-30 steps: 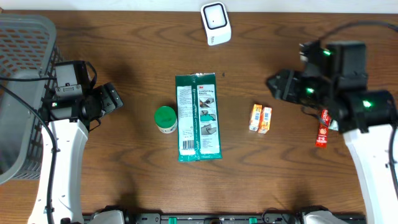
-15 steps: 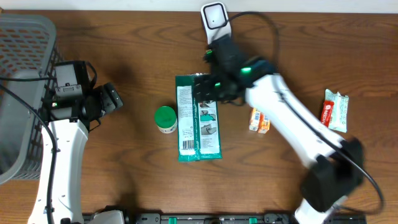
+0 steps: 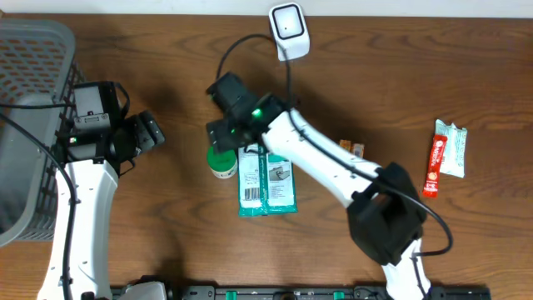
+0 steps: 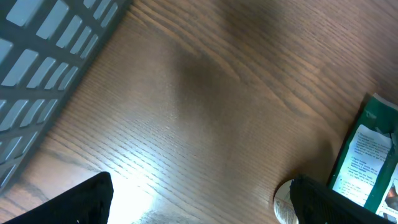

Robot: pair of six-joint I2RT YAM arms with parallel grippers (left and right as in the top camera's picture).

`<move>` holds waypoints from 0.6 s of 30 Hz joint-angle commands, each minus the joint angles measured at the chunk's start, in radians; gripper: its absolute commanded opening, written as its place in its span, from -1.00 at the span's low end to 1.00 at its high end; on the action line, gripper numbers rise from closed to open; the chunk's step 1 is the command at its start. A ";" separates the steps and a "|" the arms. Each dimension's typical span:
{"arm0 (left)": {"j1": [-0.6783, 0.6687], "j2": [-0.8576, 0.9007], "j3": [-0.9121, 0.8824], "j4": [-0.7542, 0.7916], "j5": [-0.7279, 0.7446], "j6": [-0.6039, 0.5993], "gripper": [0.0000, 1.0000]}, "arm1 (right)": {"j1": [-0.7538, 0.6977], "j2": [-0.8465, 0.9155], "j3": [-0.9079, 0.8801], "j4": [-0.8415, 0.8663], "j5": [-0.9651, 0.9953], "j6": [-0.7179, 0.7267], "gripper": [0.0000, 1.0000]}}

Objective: Scan the item barcode
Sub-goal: 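Reach the right gripper left to the green-lidded jar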

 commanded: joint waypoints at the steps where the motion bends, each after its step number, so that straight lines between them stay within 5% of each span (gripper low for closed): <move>1: 0.003 0.000 0.011 0.000 -0.009 -0.005 0.83 | 0.041 0.042 0.020 0.030 0.110 0.028 0.52; 18: 0.003 0.000 0.011 0.000 -0.009 -0.005 0.83 | 0.140 0.091 0.019 0.058 0.233 0.034 0.56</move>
